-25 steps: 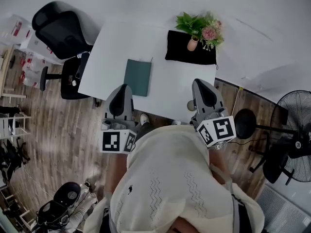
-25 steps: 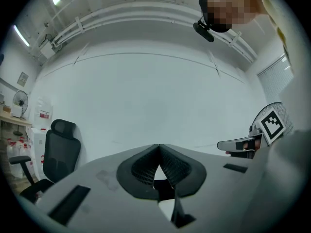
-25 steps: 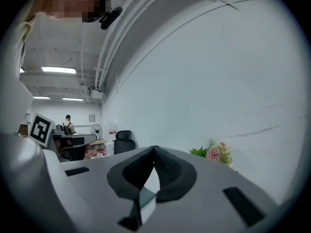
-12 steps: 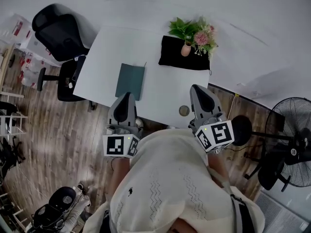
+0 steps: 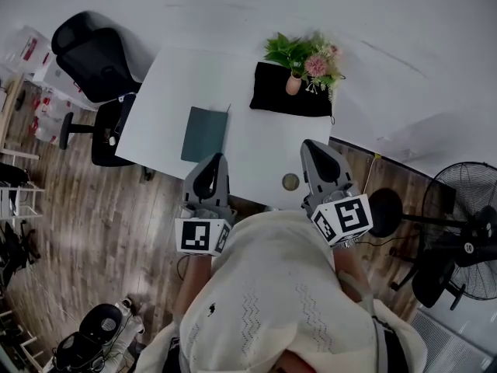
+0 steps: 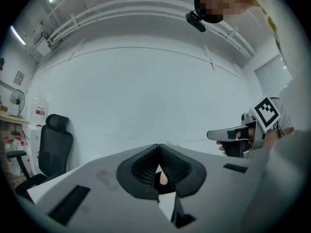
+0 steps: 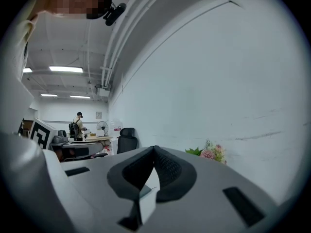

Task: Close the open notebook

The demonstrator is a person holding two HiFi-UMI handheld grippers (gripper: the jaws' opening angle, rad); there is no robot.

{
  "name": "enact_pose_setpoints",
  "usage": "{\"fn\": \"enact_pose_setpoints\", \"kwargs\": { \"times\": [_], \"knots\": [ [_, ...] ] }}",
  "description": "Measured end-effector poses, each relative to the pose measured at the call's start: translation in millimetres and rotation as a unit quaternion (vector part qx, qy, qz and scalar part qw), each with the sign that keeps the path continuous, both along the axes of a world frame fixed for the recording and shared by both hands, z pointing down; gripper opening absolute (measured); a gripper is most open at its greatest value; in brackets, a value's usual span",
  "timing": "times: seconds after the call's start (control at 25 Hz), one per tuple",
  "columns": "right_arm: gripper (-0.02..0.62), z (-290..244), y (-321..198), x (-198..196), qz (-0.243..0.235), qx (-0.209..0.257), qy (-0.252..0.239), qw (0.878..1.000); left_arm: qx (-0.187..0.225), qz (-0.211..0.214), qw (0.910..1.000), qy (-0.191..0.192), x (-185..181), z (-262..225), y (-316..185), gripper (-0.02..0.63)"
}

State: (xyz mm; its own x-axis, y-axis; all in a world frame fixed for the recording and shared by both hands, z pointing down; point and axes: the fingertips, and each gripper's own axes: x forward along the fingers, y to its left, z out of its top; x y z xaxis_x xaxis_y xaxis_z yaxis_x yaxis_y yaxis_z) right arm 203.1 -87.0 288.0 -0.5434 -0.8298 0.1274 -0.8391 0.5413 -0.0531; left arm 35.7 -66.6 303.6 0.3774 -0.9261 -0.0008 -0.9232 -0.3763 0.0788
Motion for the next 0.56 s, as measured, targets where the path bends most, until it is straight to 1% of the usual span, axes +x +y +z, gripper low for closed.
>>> {"fn": "enact_pose_setpoints", "kwargs": {
  "times": [0.16, 0.56],
  "knots": [
    [0.0, 3.6, 1.2, 4.7, 0.001, -0.007, 0.005, 1.0, 0.0, 0.0, 1.0, 0.002, 4.7, 2.5, 0.6, 0.012],
    [0.001, 7.4, 5.0, 2.0, -0.003, -0.011, 0.005, 1.0, -0.002, -0.016, 0.9999, -0.003, -6.1, 5.7, 1.5, 0.012]
  ]
}}
